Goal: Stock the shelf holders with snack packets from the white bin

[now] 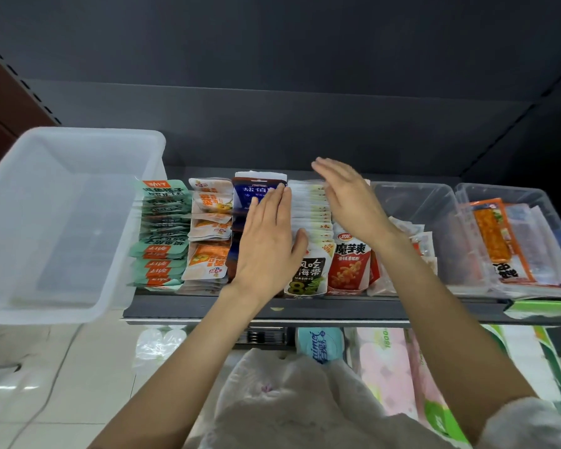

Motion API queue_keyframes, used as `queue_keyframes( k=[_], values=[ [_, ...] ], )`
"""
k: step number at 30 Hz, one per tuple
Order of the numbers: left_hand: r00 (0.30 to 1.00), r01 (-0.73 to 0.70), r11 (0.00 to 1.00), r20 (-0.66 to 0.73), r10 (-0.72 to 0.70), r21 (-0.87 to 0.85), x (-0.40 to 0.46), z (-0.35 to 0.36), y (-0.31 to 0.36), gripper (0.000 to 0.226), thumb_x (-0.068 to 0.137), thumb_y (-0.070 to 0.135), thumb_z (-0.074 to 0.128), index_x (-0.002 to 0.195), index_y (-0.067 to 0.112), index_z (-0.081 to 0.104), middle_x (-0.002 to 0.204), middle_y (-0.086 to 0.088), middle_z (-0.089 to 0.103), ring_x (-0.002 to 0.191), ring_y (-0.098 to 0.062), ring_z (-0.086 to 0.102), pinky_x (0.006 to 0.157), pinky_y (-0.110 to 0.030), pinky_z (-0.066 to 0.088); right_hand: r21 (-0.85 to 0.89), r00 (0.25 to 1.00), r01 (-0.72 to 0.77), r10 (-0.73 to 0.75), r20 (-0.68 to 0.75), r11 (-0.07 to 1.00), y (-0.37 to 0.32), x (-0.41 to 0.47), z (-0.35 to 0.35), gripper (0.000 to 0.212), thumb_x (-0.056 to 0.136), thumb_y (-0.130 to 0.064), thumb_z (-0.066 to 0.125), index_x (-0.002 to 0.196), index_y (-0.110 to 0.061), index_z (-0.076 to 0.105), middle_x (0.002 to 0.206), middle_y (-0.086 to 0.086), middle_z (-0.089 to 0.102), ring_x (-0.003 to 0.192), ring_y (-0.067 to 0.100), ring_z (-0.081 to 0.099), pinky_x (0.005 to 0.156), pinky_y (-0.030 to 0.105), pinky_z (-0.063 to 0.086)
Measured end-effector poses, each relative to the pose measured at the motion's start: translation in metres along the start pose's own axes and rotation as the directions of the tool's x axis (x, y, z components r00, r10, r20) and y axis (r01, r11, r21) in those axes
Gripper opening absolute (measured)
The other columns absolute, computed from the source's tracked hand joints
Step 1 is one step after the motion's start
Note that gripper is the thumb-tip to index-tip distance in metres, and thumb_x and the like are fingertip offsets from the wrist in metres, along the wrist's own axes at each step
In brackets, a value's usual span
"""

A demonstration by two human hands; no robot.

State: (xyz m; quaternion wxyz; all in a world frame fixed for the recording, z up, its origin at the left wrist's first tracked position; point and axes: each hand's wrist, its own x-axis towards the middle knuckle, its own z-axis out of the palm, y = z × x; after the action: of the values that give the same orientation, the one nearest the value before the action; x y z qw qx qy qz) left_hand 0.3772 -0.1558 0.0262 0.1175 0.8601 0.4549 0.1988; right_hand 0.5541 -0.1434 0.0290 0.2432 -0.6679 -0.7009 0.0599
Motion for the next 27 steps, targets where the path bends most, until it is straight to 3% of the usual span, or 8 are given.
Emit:
queue_keyframes(
  k=[3, 6, 11, 16, 18, 21, 25, 27],
  values=[
    [0.993, 0.112, 0.99, 0.043, -0.109, -0.083, 0.014, -0.002, 0.006, 0.058, 0.096, 0.028, 0.043, 0.146, 0.005, 0.024, 0.15, -0.01, 0.032, 0.137, -0.023, 0.032, 0.112, -0.031, 0.024, 0.339, 0.941, -0.226, 0.295, -0.166, 0.913, -0.014, -0.026, -0.012, 0.041, 0.096, 0.001, 0.042, 0.134, -0.011, 0.05, 0.131, 0.008, 0.056, 0.115, 0.015, 0.057, 0.1, 0.027, 0.045],
    [0.981, 0.175, 0.985, 0.079, -0.175, 0.001, 0.033, -0.004, 0.008, 0.055, 0.098, 0.032, 0.039, 0.144, 0.004, 0.027, 0.137, -0.013, 0.048, 0.121, -0.027, 0.049, 0.1, -0.036, 0.038, 0.401, 0.881, -0.372, 0.454, -0.131, 0.837, -0.027, -0.042, -0.009, 0.04, 0.097, -0.003, 0.044, 0.135, -0.014, 0.048, 0.131, 0.005, 0.057, 0.118, 0.015, 0.056, 0.1, 0.024, 0.043],
    [0.977, 0.119, 0.993, 0.178, -0.115, -0.01, 0.044, -0.003, 0.001, 0.053, 0.098, 0.027, 0.039, 0.146, 0.007, 0.026, 0.142, -0.013, 0.041, 0.12, -0.032, 0.049, 0.1, -0.039, 0.037, 0.124, 0.932, -0.361, 0.362, 0.015, 0.924, -0.04, -0.033, 0.008, 0.055, 0.092, 0.002, 0.047, 0.144, -0.008, 0.033, 0.141, 0.011, 0.046, 0.13, 0.024, 0.041, 0.106, 0.03, 0.035],
    [0.983, 0.105, 0.994, 0.155, -0.101, -0.014, 0.05, -0.002, -0.007, 0.049, 0.098, 0.027, 0.04, 0.144, 0.012, 0.032, 0.14, -0.009, 0.041, 0.115, -0.029, 0.052, 0.09, -0.036, 0.045, 0.123, 0.929, -0.363, 0.369, -0.032, 0.924, -0.03, -0.02, 0.006, 0.051, 0.09, -0.002, 0.05, 0.141, -0.008, 0.041, 0.137, 0.011, 0.05, 0.128, 0.024, 0.043, 0.106, 0.032, 0.036],
    [0.987, 0.085, 0.995, 0.136, -0.09, 0.042, 0.051, -0.002, -0.009, 0.048, 0.098, 0.027, 0.039, 0.144, 0.013, 0.034, 0.138, -0.008, 0.044, 0.116, -0.027, 0.052, 0.088, -0.035, 0.046, 0.001, 0.955, -0.288, 0.288, -0.078, 0.958, -0.024, -0.017, 0.005, 0.047, 0.093, -0.006, 0.047, 0.139, -0.008, 0.044, 0.142, 0.007, 0.044, 0.13, 0.022, 0.037, 0.108, 0.031, 0.031],
    [0.988, 0.058, 0.992, 0.138, -0.074, 0.112, 0.049, -0.001, -0.011, 0.049, 0.098, 0.028, 0.038, 0.145, 0.014, 0.033, 0.138, -0.007, 0.044, 0.119, -0.026, 0.049, 0.091, -0.035, 0.044, -0.138, 0.981, -0.192, 0.19, -0.027, 0.972, -0.019, -0.013, 0.008, 0.043, 0.094, -0.009, 0.043, 0.137, -0.008, 0.047, 0.142, 0.003, 0.044, 0.126, 0.021, 0.038, 0.106, 0.035, 0.035],
    [0.998, 0.029, 0.999, 0.055, -0.031, 0.033, 0.038, -0.015, -0.011, 0.046, 0.098, 0.024, 0.042, 0.142, 0.011, 0.038, 0.14, -0.008, 0.046, 0.124, -0.025, 0.046, 0.102, -0.034, 0.036, -0.029, 0.977, -0.212, 0.212, -0.017, 0.977, -0.024, -0.021, 0.0, 0.047, 0.097, -0.013, 0.043, 0.143, -0.012, 0.037, 0.147, 0.002, 0.037, 0.132, 0.018, 0.036, 0.108, 0.032, 0.035],
    [0.997, 0.048, 0.979, -0.044, -0.057, -0.197, 0.021, -0.03, -0.008, 0.044, 0.096, 0.017, 0.045, 0.14, 0.012, 0.041, 0.136, -0.005, 0.051, 0.122, -0.018, 0.048, 0.101, -0.025, 0.037, 0.151, 0.959, -0.274, 0.282, -0.035, 0.95, -0.03, -0.038, -0.009, 0.048, 0.098, -0.015, 0.044, 0.145, -0.017, 0.034, 0.146, 0.001, 0.039, 0.128, 0.013, 0.042, 0.103, 0.029, 0.038]
  ],
)
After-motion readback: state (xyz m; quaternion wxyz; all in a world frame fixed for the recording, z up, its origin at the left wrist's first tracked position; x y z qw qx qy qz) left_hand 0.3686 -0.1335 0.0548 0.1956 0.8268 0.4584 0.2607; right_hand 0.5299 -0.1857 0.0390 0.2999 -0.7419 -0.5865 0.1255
